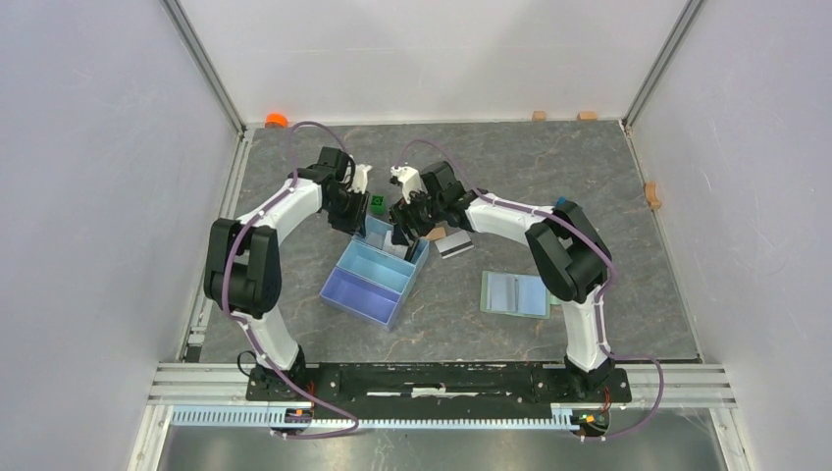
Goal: Put the credit cards into the card holder
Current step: Pick up the credit card from the storage box.
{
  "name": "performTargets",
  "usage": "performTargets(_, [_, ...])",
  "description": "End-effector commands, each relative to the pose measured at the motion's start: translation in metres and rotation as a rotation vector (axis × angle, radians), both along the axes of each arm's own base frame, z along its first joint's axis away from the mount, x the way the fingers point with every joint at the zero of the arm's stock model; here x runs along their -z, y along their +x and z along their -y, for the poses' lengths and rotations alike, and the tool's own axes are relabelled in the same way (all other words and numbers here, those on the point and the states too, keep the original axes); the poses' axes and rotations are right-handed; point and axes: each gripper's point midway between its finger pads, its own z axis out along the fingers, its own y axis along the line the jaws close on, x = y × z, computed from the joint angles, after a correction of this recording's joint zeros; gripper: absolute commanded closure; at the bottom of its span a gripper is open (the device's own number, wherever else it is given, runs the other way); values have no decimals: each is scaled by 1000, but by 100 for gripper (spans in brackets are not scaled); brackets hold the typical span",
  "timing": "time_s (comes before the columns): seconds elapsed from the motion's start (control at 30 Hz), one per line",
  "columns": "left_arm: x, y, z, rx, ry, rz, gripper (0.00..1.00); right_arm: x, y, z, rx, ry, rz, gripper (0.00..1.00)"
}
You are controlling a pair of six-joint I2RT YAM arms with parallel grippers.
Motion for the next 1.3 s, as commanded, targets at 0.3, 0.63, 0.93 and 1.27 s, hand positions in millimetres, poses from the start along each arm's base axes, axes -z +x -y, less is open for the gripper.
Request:
performTargets(0.3, [-23, 17, 11, 123, 73, 203, 92, -40, 20, 23, 112, -88, 129, 27])
performTargets(0.63, [-23, 15, 14, 136, 79, 206, 95, -58, 18, 19, 88, -55, 151, 43])
performTargets(0.93, [-24, 15, 15, 137, 77, 200, 95, -57, 5, 11, 26, -12, 115, 71])
performTargets(1.27, [-25, 16, 15, 127, 79, 198, 95, -73, 0, 13, 16, 14, 132, 100])
